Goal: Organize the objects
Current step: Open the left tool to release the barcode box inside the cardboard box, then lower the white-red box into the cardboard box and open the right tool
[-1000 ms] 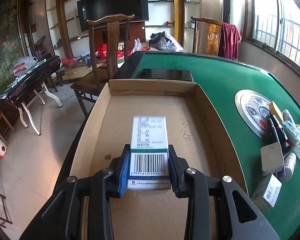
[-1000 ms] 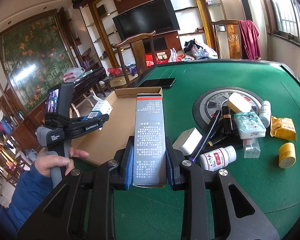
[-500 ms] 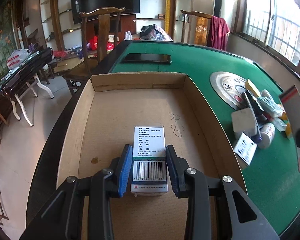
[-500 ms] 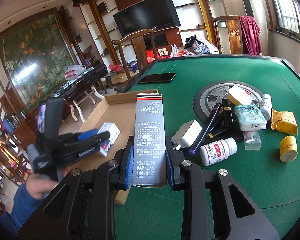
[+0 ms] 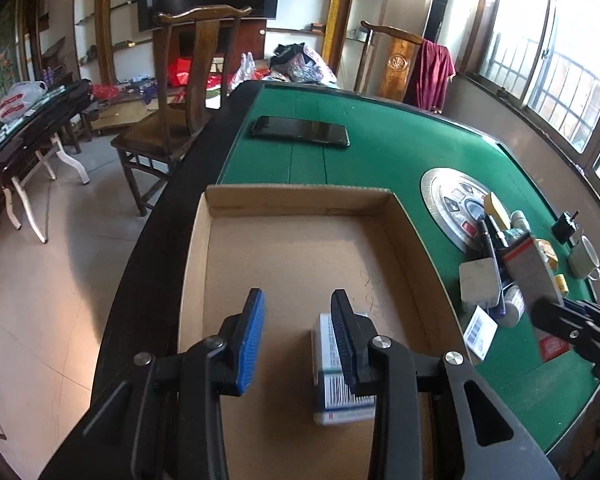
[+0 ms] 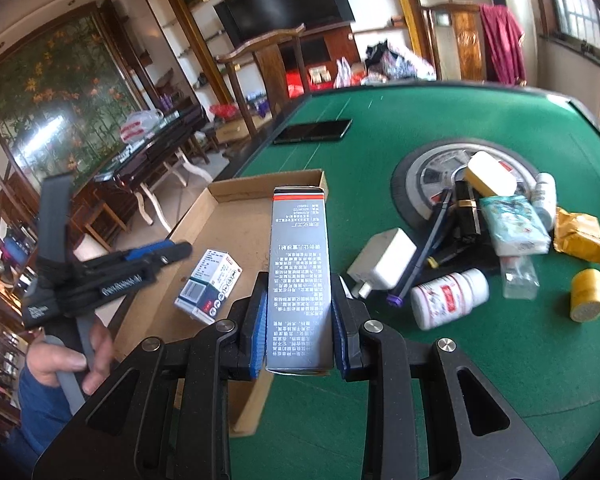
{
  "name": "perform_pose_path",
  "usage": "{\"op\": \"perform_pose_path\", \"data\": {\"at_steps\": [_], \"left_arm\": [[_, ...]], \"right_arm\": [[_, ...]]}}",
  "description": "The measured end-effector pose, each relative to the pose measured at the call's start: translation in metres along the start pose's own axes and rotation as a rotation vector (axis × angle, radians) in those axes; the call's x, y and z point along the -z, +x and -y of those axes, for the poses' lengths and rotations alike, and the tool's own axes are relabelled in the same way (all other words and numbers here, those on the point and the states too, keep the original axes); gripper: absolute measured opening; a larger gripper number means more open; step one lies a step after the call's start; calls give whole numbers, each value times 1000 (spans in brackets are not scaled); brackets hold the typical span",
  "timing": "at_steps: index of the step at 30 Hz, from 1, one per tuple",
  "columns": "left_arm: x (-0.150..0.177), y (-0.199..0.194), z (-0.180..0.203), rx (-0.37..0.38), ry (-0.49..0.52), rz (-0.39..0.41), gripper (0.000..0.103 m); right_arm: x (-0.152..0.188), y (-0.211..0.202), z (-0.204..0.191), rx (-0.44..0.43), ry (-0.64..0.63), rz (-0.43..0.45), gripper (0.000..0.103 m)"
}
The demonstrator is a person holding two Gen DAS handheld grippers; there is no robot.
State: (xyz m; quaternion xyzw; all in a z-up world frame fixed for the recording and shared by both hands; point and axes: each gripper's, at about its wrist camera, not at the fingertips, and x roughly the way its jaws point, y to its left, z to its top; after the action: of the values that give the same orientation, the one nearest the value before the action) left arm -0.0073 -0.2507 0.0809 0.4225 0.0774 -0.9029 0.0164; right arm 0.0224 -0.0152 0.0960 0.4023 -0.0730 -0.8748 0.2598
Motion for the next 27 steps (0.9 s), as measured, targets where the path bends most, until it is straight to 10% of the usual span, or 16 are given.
{"op": "perform_pose_path", "data": {"at_steps": [12, 23, 27], "left_arm": [[33, -9, 6, 39, 60, -67, 36], [42, 13, 23, 9, 89, -110, 60], [35, 31, 27, -26, 87, -134, 34]], "right_arm": [[-60, 116, -37, 37, -9, -209, 26], [-64, 142, -44, 87, -21, -210, 26], [-64, 143, -41, 95, -15, -213, 26]]}}
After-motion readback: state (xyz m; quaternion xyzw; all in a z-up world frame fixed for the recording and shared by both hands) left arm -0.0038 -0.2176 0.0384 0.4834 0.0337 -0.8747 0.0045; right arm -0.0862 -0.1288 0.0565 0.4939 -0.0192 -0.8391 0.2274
